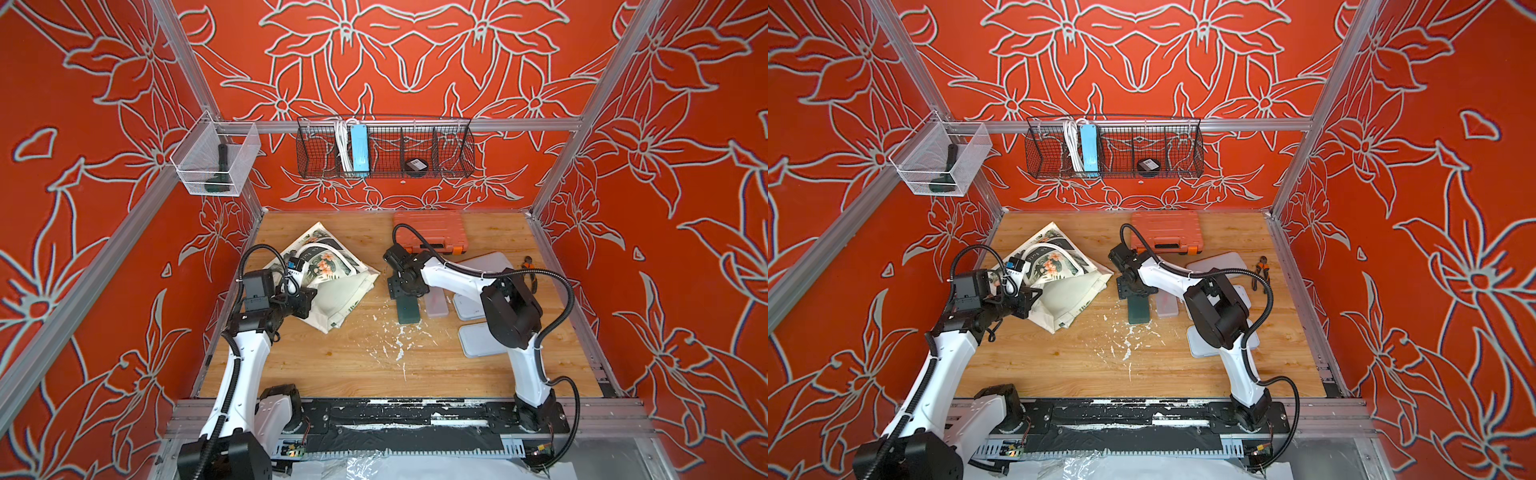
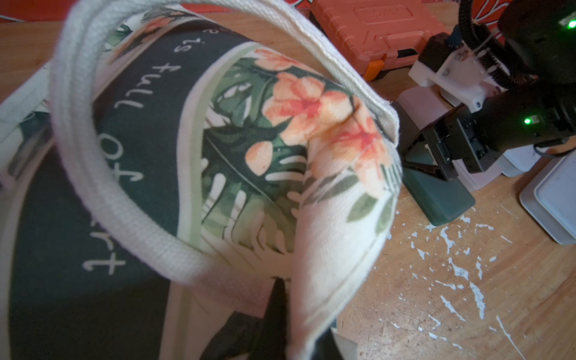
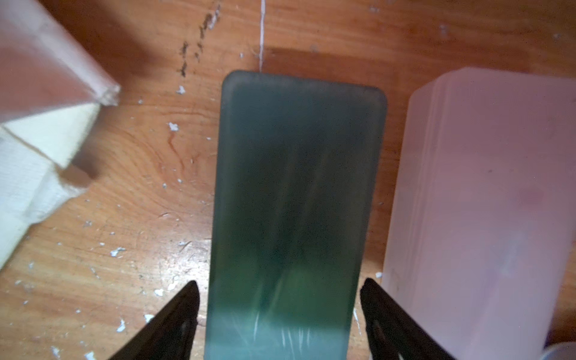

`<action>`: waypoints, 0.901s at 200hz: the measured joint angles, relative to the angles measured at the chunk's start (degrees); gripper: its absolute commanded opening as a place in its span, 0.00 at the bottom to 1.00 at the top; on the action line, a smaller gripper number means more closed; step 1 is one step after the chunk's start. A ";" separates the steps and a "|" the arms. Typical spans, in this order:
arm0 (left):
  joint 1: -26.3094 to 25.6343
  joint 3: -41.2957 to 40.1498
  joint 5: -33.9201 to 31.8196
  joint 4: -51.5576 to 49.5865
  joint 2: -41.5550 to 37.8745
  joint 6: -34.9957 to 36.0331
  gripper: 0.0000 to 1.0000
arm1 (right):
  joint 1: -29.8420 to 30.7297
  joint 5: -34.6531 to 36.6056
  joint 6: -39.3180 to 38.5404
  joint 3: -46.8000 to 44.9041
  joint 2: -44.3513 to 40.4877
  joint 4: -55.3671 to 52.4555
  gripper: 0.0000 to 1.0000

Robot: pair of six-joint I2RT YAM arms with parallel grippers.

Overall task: Take out the pencil case from the canvas bag
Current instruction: Place the pencil case at the center of the board, then pick up the pencil case from the canvas bag.

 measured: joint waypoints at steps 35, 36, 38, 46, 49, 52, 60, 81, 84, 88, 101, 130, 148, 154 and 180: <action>0.02 -0.68 1.88 -0.24 -0.13 0.04 0.00 | 0.02 -0.72 -0.22 -6.38 -5.84 6.03 0.86; 0.02 -0.68 1.88 -0.24 -0.13 0.07 0.00 | 0.02 -0.79 -0.24 -6.64 -6.10 6.34 0.86; 0.02 -0.68 1.97 -0.26 -0.15 0.04 0.00 | 0.02 -0.96 -0.24 -7.02 -6.54 6.75 0.86; 0.02 -0.70 2.25 -0.28 -0.15 0.07 0.00 | 0.02 -1.27 -0.22 -8.46 -8.20 8.50 0.86; 0.02 -0.70 2.34 -0.28 -0.15 0.04 0.00 | 0.04 -1.33 -0.22 -8.96 -8.74 9.16 0.86; 0.02 -0.70 2.43 -0.28 -0.15 0.07 0.00 | 0.04 -1.55 -0.22 -9.49 -9.35 9.77 0.87; 0.02 -0.70 2.60 -0.31 -0.15 0.07 0.00 | 0.15 -1.95 0.00 -10.78 -10.99 11.45 0.90; 0.02 -0.74 2.73 -0.31 -0.22 0.44 0.00 | 0.87 -2.67 0.66 -13.40 -14.34 15.72 0.97; 0.02 -0.74 2.73 -0.31 -0.22 0.48 0.00 | 1.07 -2.82 0.52 -13.75 -14.80 16.26 0.98; 0.02 -0.74 2.73 -0.31 -0.28 0.61 0.00 | 1.22 -3.08 0.92 -14.05 -15.19 16.85 0.98; 0.02 -0.74 2.73 -0.31 -0.44 0.98 0.00 | 1.99 -4.00 1.18 -14.84 -16.37 18.93 0.98; 0.02 -0.74 2.69 -0.66 -0.85 2.43 0.00 | 3.19 -6.10 2.23 -16.63 -17.81 23.52 0.98; 0.02 -0.68 2.67 -1.29 -0.96 3.23 0.00 | 3.87 -6.88 2.93 -18.91 -19.06 26.25 0.98; 0.02 -0.48 2.69 -1.77 -0.96 3.54 0.00 | 4.04 -7.21 3.23 -19.74 -19.50 27.12 0.98; 0.09 1.44 4.74 -4.68 -0.94 5.25 0.00 | 4.55 -8.83 4.63 -22.60 -21.07 31.12 0.98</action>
